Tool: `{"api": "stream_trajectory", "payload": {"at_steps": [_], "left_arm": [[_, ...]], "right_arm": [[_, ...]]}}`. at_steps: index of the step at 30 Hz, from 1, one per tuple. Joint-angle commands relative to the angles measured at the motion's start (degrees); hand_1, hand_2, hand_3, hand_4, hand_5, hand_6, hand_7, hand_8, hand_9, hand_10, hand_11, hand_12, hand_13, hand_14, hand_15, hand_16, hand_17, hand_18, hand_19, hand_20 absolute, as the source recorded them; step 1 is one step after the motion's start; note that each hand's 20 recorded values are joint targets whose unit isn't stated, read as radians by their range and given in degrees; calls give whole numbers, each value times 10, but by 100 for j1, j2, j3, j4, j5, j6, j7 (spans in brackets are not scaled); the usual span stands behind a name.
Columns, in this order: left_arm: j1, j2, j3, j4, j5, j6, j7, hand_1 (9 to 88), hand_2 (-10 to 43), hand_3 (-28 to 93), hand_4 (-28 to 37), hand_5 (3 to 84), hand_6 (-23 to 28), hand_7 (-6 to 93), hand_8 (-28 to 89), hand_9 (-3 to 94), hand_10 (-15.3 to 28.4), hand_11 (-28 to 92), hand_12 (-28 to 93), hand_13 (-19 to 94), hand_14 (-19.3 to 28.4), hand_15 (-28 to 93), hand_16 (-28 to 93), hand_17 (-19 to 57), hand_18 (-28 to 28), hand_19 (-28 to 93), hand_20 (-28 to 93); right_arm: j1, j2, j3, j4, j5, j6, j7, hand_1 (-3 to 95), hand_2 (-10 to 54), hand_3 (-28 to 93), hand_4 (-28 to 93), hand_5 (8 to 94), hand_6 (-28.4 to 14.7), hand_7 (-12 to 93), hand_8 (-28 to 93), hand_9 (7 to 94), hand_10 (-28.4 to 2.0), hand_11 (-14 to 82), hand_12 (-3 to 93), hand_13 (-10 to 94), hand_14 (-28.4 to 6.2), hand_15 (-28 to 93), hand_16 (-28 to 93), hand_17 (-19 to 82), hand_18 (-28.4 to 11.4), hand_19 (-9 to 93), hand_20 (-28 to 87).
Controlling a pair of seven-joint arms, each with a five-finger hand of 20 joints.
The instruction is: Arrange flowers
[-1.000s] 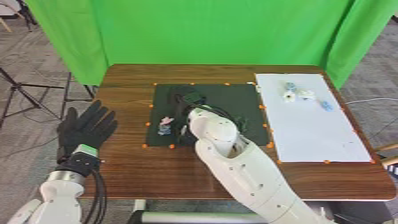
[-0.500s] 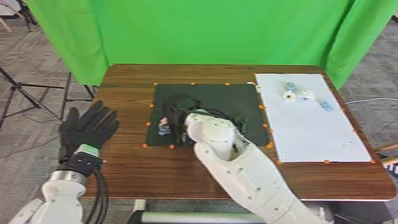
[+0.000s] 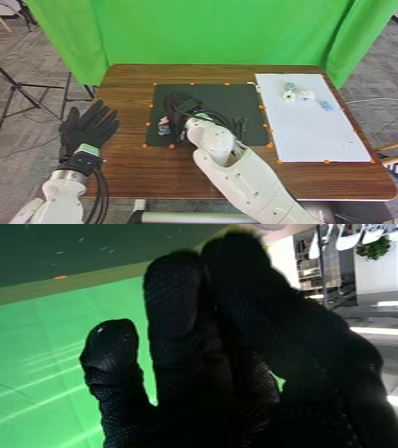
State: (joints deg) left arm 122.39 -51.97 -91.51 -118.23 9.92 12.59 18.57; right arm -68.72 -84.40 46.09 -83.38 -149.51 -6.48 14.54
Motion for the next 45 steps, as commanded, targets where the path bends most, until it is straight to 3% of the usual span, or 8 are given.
{"api": "stream_trajectory", "payload": {"at_steps": [1,4,9,16,23,26,35,45], "left_arm": [[4,-40,8,7,25,-67,-37,250,155,704,-283,381,62,150,-101,323,127,188,85,233,138,341,-91,-49,123,331,80],[-21,-30,35,18,30,-79,-37,250,155,705,-283,381,62,149,-101,323,127,189,86,233,139,341,-91,-49,123,331,79],[-99,-44,54,48,51,-64,-140,253,153,705,-283,381,63,149,-101,323,127,190,87,233,139,340,-90,-49,124,332,78],[-189,-34,90,83,80,-66,-210,255,151,705,-283,381,62,149,-101,322,127,190,86,233,138,340,-91,-49,124,332,78],[-177,-31,97,79,81,-81,-210,256,150,704,-283,381,61,150,-102,323,127,191,86,233,138,341,-90,-49,124,332,78],[-199,-36,118,92,74,-89,-216,257,150,704,-283,381,62,150,-102,323,127,191,86,233,138,340,-90,-49,125,332,78],[-164,-46,101,88,62,-72,-176,257,149,705,-283,381,62,149,-103,323,127,191,86,233,138,342,-90,-49,124,332,78],[-199,-34,126,110,68,-113,-150,257,149,704,-283,381,61,148,-102,323,127,190,85,233,139,342,-91,-49,125,332,78]], "right_arm": [[11,-2,120,-279,42,-775,-190,566,-95,769,-283,543,-5,281,-159,573,-113,142,163,648,-29,536,415,358,-217,872,423],[-14,-25,173,-361,5,-1106,-322,555,-95,771,-283,521,-13,249,-151,547,-117,133,160,631,-37,538,403,347,-219,864,424],[-44,-46,77,-272,-50,-764,-250,547,-95,754,-283,513,-13,233,-143,536,-116,127,159,621,-41,535,388,341,-223,860,428],[-121,-85,37,-47,-315,-462,-185,609,-95,633,-283,601,13,282,-154,603,-96,144,158,665,-28,524,402,357,-216,862,429],[-147,-83,11,-1,-307,-410,-182,629,-95,610,-283,648,26,313,-146,643,-86,149,157,678,-25,511,415,365,-214,863,428],[-134,-61,-56,49,-308,-109,-149,634,-95,609,-283,680,19,351,-19,676,-84,153,161,687,-24,503,423,365,-212,862,428],[-57,5,-174,214,-198,1043,8,635,-95,652,-283,760,12,404,56,786,-70,58,277,725,-26,496,444,386,-207,874,430],[198,-30,28,498,-127,1246,507,631,-95,669,-283,758,12,409,71,791,-67,49,284,732,-25,494,446,392,-210,880,426]]}}
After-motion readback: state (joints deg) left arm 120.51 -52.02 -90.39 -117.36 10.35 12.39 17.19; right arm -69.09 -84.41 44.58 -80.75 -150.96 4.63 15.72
